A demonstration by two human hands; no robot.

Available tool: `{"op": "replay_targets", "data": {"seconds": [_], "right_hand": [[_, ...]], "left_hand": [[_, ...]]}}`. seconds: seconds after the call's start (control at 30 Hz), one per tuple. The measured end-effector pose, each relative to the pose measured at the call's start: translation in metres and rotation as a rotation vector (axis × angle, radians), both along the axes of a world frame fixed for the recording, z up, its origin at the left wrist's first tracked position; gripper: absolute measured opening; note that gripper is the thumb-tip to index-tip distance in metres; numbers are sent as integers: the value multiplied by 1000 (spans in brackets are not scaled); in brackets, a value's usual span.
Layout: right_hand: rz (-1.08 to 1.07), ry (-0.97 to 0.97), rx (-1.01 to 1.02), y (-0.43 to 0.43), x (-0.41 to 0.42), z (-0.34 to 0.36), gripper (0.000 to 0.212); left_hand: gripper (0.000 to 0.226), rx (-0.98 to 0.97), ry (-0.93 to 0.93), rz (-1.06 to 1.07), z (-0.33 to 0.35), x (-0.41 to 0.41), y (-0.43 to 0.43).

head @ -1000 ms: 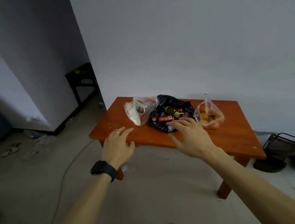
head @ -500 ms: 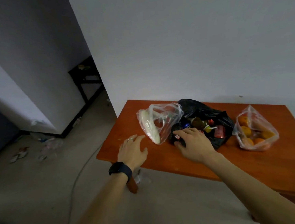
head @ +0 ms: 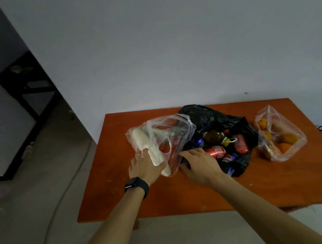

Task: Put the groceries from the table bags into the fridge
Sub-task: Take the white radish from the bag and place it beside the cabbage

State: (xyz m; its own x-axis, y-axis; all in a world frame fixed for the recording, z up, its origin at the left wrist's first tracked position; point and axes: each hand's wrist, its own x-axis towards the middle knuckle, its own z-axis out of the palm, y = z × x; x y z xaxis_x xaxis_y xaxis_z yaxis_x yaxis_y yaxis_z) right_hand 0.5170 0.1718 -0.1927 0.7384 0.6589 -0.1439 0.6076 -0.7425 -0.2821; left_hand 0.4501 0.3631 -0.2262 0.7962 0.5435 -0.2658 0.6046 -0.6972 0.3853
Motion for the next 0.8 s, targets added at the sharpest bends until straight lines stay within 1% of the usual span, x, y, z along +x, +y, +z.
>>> {"op": "replay_targets", "data": {"seconds": [0.13, 0.2, 0.23, 0.3, 0.33, 0.4, 0.43, 0.47, 0.5, 0.57, 0.63, 0.67, 0.7, 0.77, 0.8], "right_hand": [[-43, 12, -49, 37, 7, -43, 34], [-68, 30, -56, 52, 11, -71, 25], [-82, 44, -49, 59, 14, -86, 21], [-128, 91, -12, 72, 22, -113, 16], [-155, 130, 24, 78, 25, -123, 18], [-217, 186, 106, 88, 31, -144, 26], [-250, 195, 129, 93, 33, -151, 33], [-280, 203, 131, 98, 34, -157, 40], [-297, 212, 108, 103, 36, -161, 50], [-314, 251, 12, 113, 36, -162, 74], [-327, 260, -76, 121, 37, -159, 103], [-324, 250, -111, 124, 37, -157, 111], [-315, 243, -138, 126, 38, -156, 110], [-317, 244, -146, 129, 41, -154, 103], [-334, 250, -131, 129, 42, -151, 102]], "left_hand": [[108, -42, -30, -8, -45, 28, 14], [105, -10, -16, -40, -64, 37, 19], [96, 2, -23, -49, -74, 41, 24], [62, -4, -88, -53, -94, 46, 37], [45, -44, -144, -38, -105, 47, 44], [19, -205, -300, 64, -124, 40, 57], [10, -303, -371, 150, -131, 36, 62], [8, -411, -416, 247, -138, 32, 67], [13, -517, -426, 336, -142, 29, 70], [30, -648, -378, 433, -150, 28, 77], [47, -685, -308, 445, -159, 35, 84], [51, -675, -284, 425, -159, 39, 88], [51, -655, -274, 397, -154, 43, 89], [50, -586, -280, 343, -140, 46, 88], [57, -559, -293, 308, -136, 48, 88]]}}
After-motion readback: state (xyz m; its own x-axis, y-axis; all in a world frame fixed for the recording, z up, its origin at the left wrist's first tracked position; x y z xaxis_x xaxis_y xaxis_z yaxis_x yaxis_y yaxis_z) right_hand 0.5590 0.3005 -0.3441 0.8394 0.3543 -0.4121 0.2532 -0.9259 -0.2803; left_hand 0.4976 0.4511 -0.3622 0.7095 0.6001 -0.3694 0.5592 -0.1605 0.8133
